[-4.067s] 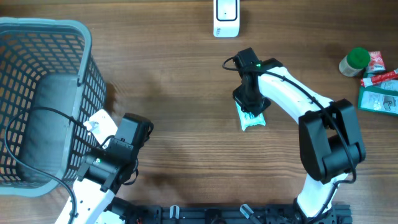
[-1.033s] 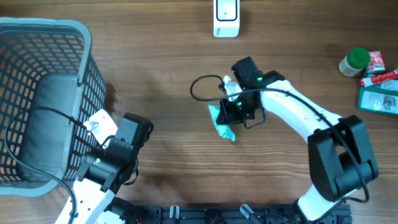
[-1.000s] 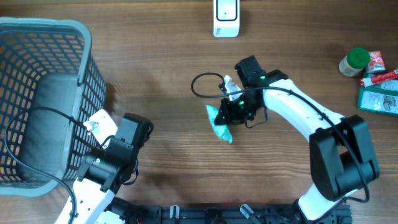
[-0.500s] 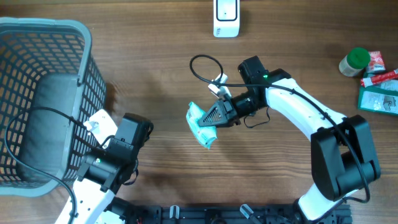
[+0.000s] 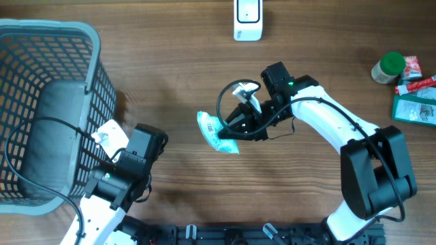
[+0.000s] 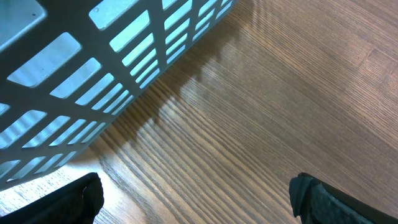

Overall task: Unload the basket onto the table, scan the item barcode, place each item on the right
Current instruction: 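Lift the wipe packet and swing it upright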

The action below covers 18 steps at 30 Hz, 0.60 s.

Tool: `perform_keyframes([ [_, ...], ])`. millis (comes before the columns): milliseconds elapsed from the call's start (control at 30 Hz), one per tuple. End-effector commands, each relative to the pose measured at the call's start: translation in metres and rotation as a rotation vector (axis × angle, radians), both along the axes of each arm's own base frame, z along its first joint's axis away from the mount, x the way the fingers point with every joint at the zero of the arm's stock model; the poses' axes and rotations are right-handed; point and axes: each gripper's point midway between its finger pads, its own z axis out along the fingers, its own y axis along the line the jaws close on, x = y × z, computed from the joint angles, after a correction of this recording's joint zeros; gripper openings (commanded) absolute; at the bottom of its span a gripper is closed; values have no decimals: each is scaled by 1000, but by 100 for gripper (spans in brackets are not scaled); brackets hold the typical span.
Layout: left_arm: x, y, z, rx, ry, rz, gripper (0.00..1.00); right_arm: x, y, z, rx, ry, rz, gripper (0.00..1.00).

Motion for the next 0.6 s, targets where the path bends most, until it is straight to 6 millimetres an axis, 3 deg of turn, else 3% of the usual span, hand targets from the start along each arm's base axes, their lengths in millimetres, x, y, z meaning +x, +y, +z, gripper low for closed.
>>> perform_keyframes([
  [0, -1, 1, 0, 6, -1, -2, 100, -12, 0, 21, 83, -6, 15, 5],
  [233, -1, 1, 0, 6, -1, -2, 100, -23, -1, 21, 50, 70, 23, 5],
  [567, -1, 1, 0, 6, -1, -2, 100, -25, -1, 22, 38, 97, 24, 4],
])
